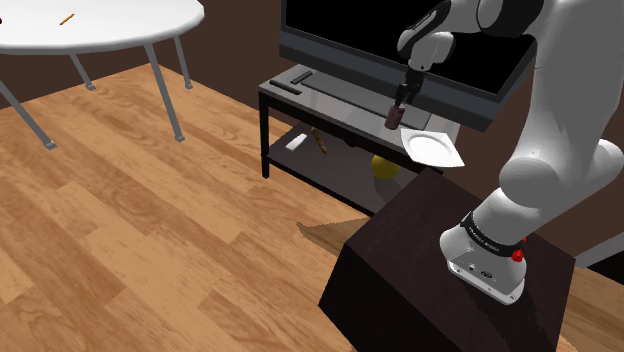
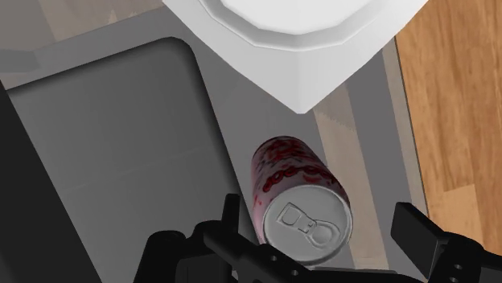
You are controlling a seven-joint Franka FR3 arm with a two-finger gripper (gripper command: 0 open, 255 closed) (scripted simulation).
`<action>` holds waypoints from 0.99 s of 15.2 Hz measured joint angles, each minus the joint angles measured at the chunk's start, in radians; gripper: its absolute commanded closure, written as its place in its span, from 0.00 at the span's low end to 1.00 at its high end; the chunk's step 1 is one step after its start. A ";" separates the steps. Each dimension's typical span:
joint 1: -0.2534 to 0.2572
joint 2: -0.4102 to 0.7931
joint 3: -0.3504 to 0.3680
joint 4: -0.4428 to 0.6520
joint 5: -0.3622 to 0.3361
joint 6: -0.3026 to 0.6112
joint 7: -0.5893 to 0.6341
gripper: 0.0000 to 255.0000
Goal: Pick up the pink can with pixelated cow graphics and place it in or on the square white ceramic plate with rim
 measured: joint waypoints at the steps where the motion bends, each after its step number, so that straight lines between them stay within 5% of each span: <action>1: -0.004 0.013 0.003 0.004 0.005 0.008 -0.004 0.00; 12: -0.016 0.064 0.020 0.007 0.026 0.055 -0.017 0.00; 13: -0.016 0.064 0.020 0.007 0.026 0.055 -0.017 1.00; 15: -0.016 0.062 0.020 0.008 0.026 0.055 -0.017 1.00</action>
